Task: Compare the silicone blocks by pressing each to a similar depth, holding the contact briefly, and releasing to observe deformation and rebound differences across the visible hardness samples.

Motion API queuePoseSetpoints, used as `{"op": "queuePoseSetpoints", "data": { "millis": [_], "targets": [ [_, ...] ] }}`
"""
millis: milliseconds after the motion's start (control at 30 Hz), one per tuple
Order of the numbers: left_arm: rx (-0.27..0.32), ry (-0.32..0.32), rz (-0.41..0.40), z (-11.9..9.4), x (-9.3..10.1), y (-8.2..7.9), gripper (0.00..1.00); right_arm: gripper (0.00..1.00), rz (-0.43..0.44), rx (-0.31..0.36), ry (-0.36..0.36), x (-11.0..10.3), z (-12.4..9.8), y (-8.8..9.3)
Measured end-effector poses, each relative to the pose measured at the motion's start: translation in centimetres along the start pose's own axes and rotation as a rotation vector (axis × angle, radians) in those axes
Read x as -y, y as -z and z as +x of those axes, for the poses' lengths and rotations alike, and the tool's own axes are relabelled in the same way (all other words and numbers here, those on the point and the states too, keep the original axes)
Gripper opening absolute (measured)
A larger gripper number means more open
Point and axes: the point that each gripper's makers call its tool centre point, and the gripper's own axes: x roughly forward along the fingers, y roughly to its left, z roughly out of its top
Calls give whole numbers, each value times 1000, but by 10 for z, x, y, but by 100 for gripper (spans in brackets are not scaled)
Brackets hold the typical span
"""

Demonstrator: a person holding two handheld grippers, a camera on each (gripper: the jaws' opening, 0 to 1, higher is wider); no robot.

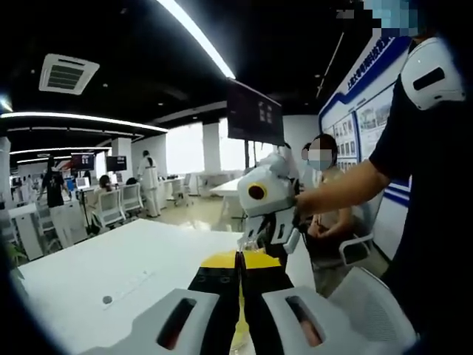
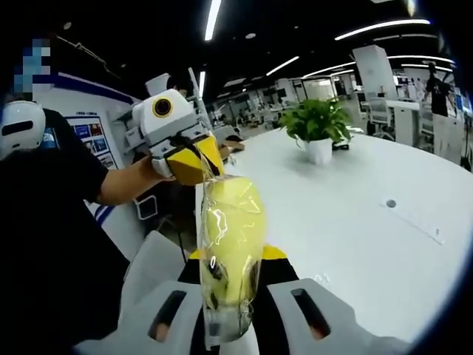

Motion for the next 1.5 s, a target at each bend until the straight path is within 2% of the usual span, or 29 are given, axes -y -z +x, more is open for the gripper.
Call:
{"op": "queuePoseSetpoints", "data": {
  "millis": [233, 467, 767, 1300, 1500],
  "targets": [
    [7, 3, -6, -3, 3, -3, 0, 6, 18, 14, -4, -3, 1, -2],
    [12, 6, 1, -3, 6, -3, 0, 10, -17, 28, 7, -2, 0, -2],
    [20, 13, 13, -3, 7, -8, 0, 16, -77, 64, 41, 2, -2, -7],
    [27, 7, -5, -3, 5, -8, 0, 31, -106, 92, 134, 15, -10, -4],
    [24, 0, -12, -4, 3, -5, 0, 32, -106, 93, 159, 19, -12, 0]
  ]
}}
